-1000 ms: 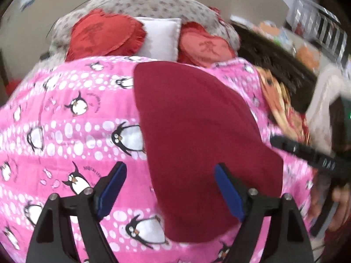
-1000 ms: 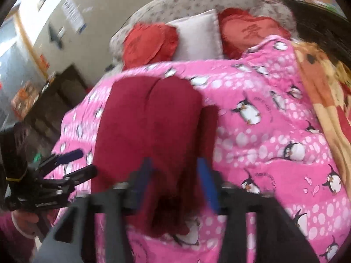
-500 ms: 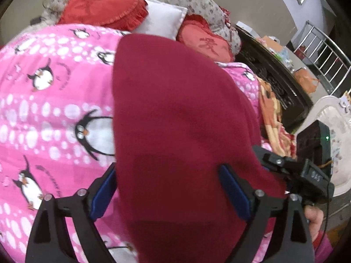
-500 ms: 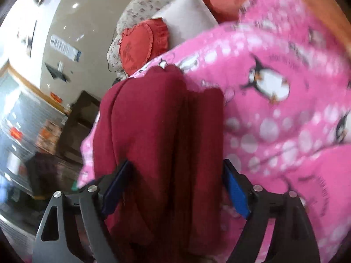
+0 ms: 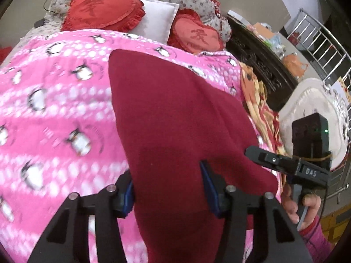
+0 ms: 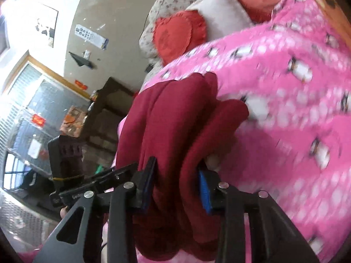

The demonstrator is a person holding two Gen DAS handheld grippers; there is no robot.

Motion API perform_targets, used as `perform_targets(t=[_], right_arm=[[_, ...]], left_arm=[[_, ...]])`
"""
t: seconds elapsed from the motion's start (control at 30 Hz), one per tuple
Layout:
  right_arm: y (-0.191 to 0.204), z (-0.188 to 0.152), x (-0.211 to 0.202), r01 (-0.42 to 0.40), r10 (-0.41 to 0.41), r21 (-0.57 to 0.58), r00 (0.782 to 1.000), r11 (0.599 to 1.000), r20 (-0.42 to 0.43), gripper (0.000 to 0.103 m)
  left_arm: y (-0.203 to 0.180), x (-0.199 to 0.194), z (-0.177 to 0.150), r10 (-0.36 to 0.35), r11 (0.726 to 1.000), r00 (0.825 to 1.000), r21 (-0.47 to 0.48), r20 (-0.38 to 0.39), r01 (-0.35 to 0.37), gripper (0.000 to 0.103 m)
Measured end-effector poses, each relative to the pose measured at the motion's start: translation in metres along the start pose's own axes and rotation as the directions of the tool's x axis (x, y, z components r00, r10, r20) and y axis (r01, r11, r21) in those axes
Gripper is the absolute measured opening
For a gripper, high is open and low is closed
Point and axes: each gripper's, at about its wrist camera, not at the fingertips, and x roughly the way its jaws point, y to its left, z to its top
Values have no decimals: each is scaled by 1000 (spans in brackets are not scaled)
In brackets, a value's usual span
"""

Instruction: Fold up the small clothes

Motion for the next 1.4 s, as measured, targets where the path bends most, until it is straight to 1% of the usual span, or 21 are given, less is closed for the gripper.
perform_targets(t=[0.1, 0.17, 0.23, 0.27, 0.3, 0.33, 0.47, 0.53, 0.57, 0.6, 0.63, 0.7, 0.73, 0.8, 0.83, 0.9, 0.97, 1.07, 1.23, 1.33, 1.4], right_arm=[[4, -30, 5, -13, 13, -12, 999, 1000, -40, 14], [-1, -47, 16, 30, -32, -19, 996, 999, -82, 16], [-7, -61, 26, 144, -148, -46, 981, 989, -123, 19], [-5, -68, 27, 221, -231, -89, 964, 971, -129, 19], [-1, -73, 25, 280, -297, -139, 947, 950, -121, 19], [6, -76, 19, 302, -323, -176, 941, 937, -105, 19], [48, -82, -12, 250, -270, -277, 962, 928, -36, 19], [73, -89, -13, 226, -254, -364, 967, 904, -29, 16], [86, -94, -8, 215, -253, -417, 967, 883, -37, 15], [97, -100, -1, 210, -255, -457, 966, 864, -39, 10], [105, -107, 8, 210, -264, -493, 964, 844, -41, 5], [109, -115, 24, 219, -287, -524, 956, 823, -52, 2], [106, -115, 33, 225, -303, -529, 951, 818, -63, 0], [95, -119, 43, 276, -356, -522, 933, 807, -57, 0], [85, -120, 46, 318, -393, -511, 918, 798, -43, 0], [72, -124, 47, 359, -424, -480, 905, 801, -31, 0], [56, -127, 47, 371, -430, -433, 902, 821, -43, 0], [47, -134, 41, 364, -409, -397, 912, 842, -30, 0], [56, -133, 27, 353, -385, -368, 923, 860, -14, 0], [66, -131, 17, 344, -363, -333, 932, 878, 8, 0], [74, -129, 16, 360, -374, -332, 927, 872, 24, 0]], left_arm=[[1, -8, -29, 37, 999, 999, 10, -14, -37, 56], [1, 5, -50, 87, 996, 995, 40, -53, -85, 57], [2, 24, -71, 163, 985, 983, 72, -85, -157, 59], [3, 28, -78, 206, 976, 977, 84, -51, -201, 62], [3, 27, -83, 218, 972, 976, 91, -16, -216, 63], [3, 24, -85, 219, 972, 976, 88, 11, -219, 64], [2, 12, -87, 240, 967, 970, 76, 39, -242, 69], [0, 5, -89, 275, 957, 958, 75, 78, -281, 70], [1, 0, -88, 290, 952, 952, 74, 100, -298, 71], [0, -5, -89, 307, 946, 943, 73, 125, -317, 72], [-1, -10, -89, 328, 937, 933, 70, 152, -341, 74], [0, -17, -93, 354, 927, 916, 64, 188, -371, 74], [1, -20, -94, 360, 924, 912, 59, 198, -378, 75], [2, -23, -95, 365, 922, 907, 50, 212, -383, 75], [2, -24, -97, 367, 922, 904, 45, 221, -385, 75], [1, -26, -99, 377, 917, 896, 43, 236, -397, 75], [-2, -26, -100, 387, 911, 886, 44, 254, -410, 75], [-6, -27, -102, 389, 909, 882, 43, 266, -414, 75], [-18, -32, -101, 389, 902, 873, 68, 294, -425, 75], [-21, -37, -100, 379, 909, 872, 52, 310, -413, 76], [-22, -41, -99, 368, 917, 873, 29, 320, -397, 77]])
